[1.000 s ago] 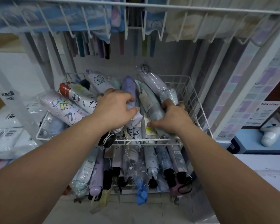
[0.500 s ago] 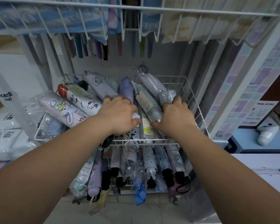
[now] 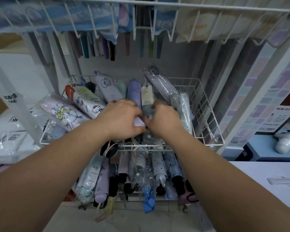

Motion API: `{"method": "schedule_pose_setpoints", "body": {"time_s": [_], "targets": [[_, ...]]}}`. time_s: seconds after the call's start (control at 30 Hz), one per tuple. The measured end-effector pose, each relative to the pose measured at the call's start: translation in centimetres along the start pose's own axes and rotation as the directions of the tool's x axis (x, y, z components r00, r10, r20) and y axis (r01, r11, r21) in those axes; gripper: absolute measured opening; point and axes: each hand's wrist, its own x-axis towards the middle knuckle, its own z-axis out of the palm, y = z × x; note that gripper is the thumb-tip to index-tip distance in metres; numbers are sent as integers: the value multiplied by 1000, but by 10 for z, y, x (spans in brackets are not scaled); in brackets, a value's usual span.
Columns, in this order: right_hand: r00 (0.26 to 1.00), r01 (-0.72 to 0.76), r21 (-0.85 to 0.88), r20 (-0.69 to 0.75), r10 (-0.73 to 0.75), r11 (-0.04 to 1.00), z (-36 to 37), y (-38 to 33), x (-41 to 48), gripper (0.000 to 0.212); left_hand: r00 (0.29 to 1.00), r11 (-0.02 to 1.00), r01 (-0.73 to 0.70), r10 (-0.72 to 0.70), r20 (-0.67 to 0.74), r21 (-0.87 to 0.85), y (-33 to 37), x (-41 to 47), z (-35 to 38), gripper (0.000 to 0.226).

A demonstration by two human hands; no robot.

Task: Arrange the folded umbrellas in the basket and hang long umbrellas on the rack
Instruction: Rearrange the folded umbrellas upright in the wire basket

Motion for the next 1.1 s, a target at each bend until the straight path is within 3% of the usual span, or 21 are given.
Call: {"method": "schedule_pose_setpoints", "body": {"time_s": [0.2, 0.3, 0.4, 0.47, 0.53, 0.6, 0.7, 0.83, 0.97, 1.1], "targets": [[997, 69, -98, -7, -70, 993, 2, 11, -4, 37, 998, 997, -30, 25, -64, -70, -5, -2, 4, 59], [955, 211, 6, -214, -205, 977, -6, 10, -15, 37, 982, 979, -79, 45, -181, -189, -6, -3, 4, 50], [826, 504, 138, -363, -430, 852, -7, -10, -43, 24, 930, 846, -126, -81, -359, -518, -14, -1, 1, 35], [750, 641, 102, -294, -592, 761, 3, -24, -63, 30, 906, 695, -92, -238, -349, -713, -21, 5, -4, 29], [730, 674, 42, -191, -656, 738, 19, -33, -71, 51, 910, 629, -52, -290, -296, -776, -23, 8, -6, 24], [740, 657, 0, -192, -645, 754, 32, -37, -70, 63, 929, 643, -35, -262, -262, -765, -24, 7, -3, 23], [734, 638, -34, -277, -620, 769, 38, -39, -67, 53, 948, 667, -35, -212, -235, -744, -29, -1, -4, 22], [754, 598, -23, -323, -572, 801, 38, -36, -60, 45, 960, 868, -13, -129, -250, -497, -50, -23, -12, 18], [783, 547, -51, -323, -532, 836, 37, -36, -49, 44, 949, 966, 25, -104, -298, -258, -70, -48, -7, 43], [818, 471, -59, -342, -461, 880, 33, -35, -33, 42, 958, 997, 61, -71, -277, -44, -79, -64, 6, 69]]}}
